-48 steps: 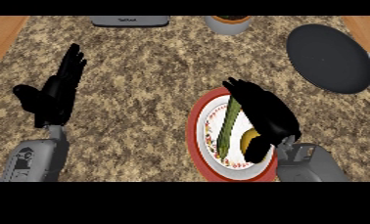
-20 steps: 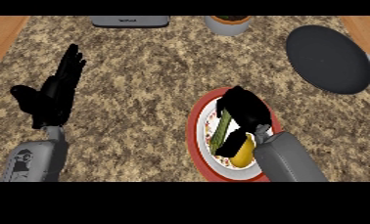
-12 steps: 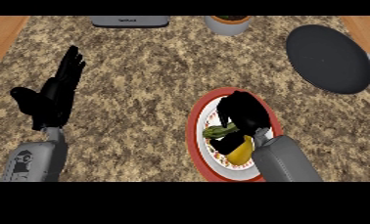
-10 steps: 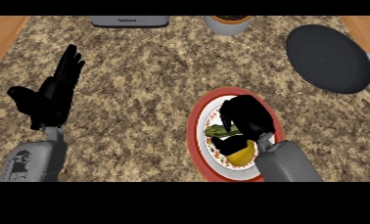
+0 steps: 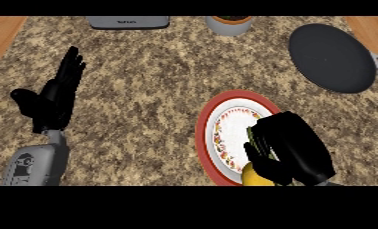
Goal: Pick the squash from the plate and place it in the pan
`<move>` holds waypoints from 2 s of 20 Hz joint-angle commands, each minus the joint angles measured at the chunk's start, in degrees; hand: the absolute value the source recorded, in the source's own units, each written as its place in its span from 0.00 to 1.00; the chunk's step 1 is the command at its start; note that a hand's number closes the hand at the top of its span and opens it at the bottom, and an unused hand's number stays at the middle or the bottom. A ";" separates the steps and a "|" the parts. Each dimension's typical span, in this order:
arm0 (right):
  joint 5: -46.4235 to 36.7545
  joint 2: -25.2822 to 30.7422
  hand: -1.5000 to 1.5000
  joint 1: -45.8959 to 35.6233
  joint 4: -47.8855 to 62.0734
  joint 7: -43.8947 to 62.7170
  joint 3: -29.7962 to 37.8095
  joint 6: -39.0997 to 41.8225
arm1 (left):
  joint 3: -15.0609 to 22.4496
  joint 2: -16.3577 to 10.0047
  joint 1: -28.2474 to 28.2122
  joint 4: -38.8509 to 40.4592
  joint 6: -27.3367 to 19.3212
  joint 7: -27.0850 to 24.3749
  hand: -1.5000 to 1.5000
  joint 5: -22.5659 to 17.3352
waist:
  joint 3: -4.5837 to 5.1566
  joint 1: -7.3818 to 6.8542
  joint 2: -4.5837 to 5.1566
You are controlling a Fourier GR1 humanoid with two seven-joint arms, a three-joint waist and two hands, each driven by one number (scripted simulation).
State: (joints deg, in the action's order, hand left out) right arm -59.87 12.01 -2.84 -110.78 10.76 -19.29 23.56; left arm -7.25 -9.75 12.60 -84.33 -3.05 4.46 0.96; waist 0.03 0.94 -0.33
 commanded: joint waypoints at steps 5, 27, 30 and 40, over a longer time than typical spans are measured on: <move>7.72 -1.39 1.00 2.98 -15.94 1.90 10.54 -0.48 | -0.89 -1.68 -1.89 -2.21 2.61 -0.26 0.50 -1.60 | -0.03 -0.76 0.17; 18.20 16.69 1.00 -33.13 48.86 -20.35 44.11 -17.33 | 3.28 2.90 3.47 1.71 -1.15 -0.50 0.50 2.46 | -0.13 -3.23 1.29; 15.33 19.80 1.00 -33.73 58.03 -26.15 46.05 -24.51 | 1.79 0.89 2.17 0.40 1.98 -0.94 0.50 -0.13 | -0.25 -4.99 1.88; 13.09 22.37 1.00 -41.66 83.53 -35.80 48.20 -35.84 | 1.72 0.74 4.47 1.40 2.07 -0.96 0.50 -0.06 | -0.37 -6.08 2.44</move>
State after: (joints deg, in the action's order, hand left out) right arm -45.65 33.55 -41.71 -35.47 -22.16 28.51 -8.88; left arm -5.25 -8.62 17.27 -83.35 -1.41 4.47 0.97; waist -0.34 -4.67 1.95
